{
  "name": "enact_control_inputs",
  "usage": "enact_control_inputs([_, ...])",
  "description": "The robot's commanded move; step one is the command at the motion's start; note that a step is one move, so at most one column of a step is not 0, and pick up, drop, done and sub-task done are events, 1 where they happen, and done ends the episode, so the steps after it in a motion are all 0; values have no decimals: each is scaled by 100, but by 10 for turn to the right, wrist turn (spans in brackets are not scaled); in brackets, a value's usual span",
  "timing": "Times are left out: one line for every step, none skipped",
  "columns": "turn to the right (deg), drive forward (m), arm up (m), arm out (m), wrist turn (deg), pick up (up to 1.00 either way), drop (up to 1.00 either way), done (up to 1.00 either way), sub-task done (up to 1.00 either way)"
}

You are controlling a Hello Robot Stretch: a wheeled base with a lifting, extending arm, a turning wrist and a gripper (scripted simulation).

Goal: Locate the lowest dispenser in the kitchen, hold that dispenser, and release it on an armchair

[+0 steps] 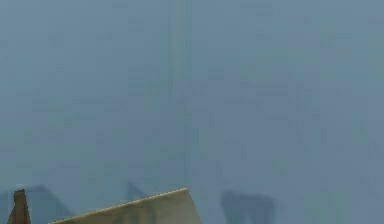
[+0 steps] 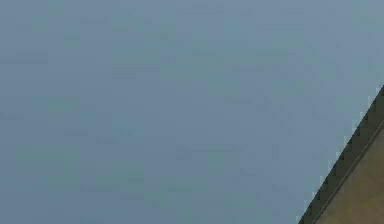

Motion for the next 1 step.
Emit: enact_control_inputs([0,5,0,0,0,0,0,0,0])
